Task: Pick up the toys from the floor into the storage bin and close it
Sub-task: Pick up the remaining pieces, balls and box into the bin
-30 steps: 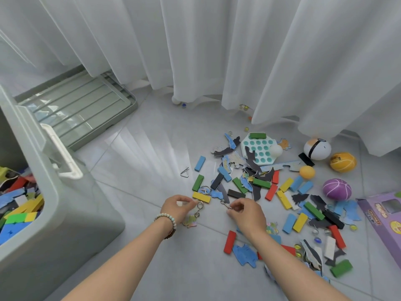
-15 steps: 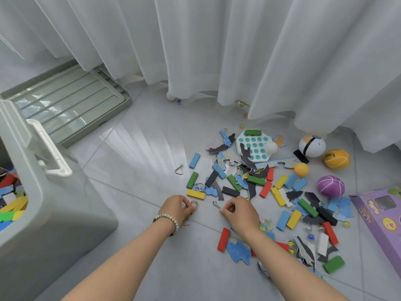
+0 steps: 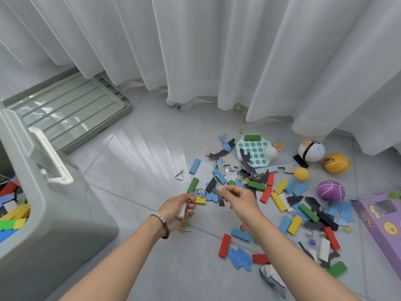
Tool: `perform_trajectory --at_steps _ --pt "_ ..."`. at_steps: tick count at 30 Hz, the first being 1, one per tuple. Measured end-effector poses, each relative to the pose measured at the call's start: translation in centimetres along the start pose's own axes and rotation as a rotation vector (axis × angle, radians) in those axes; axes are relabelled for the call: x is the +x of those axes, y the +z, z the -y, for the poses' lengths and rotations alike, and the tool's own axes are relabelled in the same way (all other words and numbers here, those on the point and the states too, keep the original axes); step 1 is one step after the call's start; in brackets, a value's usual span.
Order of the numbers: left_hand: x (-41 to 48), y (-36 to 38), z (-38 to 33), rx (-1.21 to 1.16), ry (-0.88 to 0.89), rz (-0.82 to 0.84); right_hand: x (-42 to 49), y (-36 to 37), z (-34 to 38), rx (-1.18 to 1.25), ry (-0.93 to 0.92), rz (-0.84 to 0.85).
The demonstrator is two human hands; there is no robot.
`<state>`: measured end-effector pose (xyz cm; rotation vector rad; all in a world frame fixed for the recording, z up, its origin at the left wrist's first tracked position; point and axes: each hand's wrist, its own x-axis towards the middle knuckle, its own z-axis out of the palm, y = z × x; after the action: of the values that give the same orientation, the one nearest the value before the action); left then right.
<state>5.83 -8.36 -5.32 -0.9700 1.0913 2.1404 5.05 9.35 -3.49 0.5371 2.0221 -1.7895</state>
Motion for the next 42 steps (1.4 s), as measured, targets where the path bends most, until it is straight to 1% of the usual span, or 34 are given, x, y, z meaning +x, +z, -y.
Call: perform_trajectory --at_steps 3,5,7,8,10,12,14,16,19,21,25,30,32,35,37,39,42 --pt "-0.1 -0.2 -0.1 -0.094 -0.053 0.058 0.2 1.3 0.2 0.026 -0.014 0.063" --pt "-0.3 -0.2 -0.2 -0.138 -0.068 0.089 0.0 2.4 0.5 0.033 -0.049 0.15" --pt "-0.2 0.1 -0.4 -0.196 -0.065 0.109 0.0 3.5 0.4 -0.043 -0.085 0.192" --pt "-0.1 0.2 -0.6 -0.222 -0.053 0.085 0.2 3.9 0.3 -0.095 -0.102 0.163" --pt "0.4 0.0 -0.9 -0.24 -0.014 -0.024 1.1 3.9 -0.3 -0.168 -0.115 0.037" --pt "1.0 -0.6 -1.3 -0.148 0.018 -0.131 2.0 3.3 -0.7 -0.226 -0.121 -0.043" --pt "1.5 -1.3 -1.9 -0.006 0.03 -0.208 2.8 2.7 -1.2 -0.319 -0.154 -0.023" --pt "1.9 -1.6 -2.5 0.051 0.041 -0.244 3.7 2.4 -1.5 -0.408 -0.186 0.012" --pt "1.9 -1.6 -3.0 0.069 0.052 -0.227 4.8 2.7 -2.0 -0.58 -0.212 0.032" --pt "1.9 -1.6 -2.7 0.134 0.069 -0.202 5.1 3.3 -2.3 -0.679 -0.249 0.03" --pt "2.0 -2.3 -2.4 0.166 0.104 -0.172 5.3 4.2 -2.6 -0.777 -0.26 0.042" --pt "2.0 -3.1 -2.1 0.066 0.063 -0.161 5.5 4.8 -2.7 -0.785 -0.292 0.016" --pt "1.9 -3.2 -2.0 0.022 0.044 -0.143 5.5 4.9 -2.8 -0.712 -0.302 -0.007" --pt "1.6 -3.3 -2.1 -0.038 0.02 -0.112 5.6 4.9 -2.6 -0.576 -0.273 -0.099" --pt "1.5 -3.1 -2.2 -0.05 0.015 -0.096 5.7 5.0 -2.1 -0.535 -0.28 -0.143" --pt "1.4 -2.8 -2.4 -0.062 0.02 -0.08 5.5 5.4 -1.3 -0.549 -0.321 -0.104" --pt "1.2 -2.5 -2.7 -0.089 0.033 -0.081 5.2 5.9 -1.1 -0.663 -0.38 -0.029"
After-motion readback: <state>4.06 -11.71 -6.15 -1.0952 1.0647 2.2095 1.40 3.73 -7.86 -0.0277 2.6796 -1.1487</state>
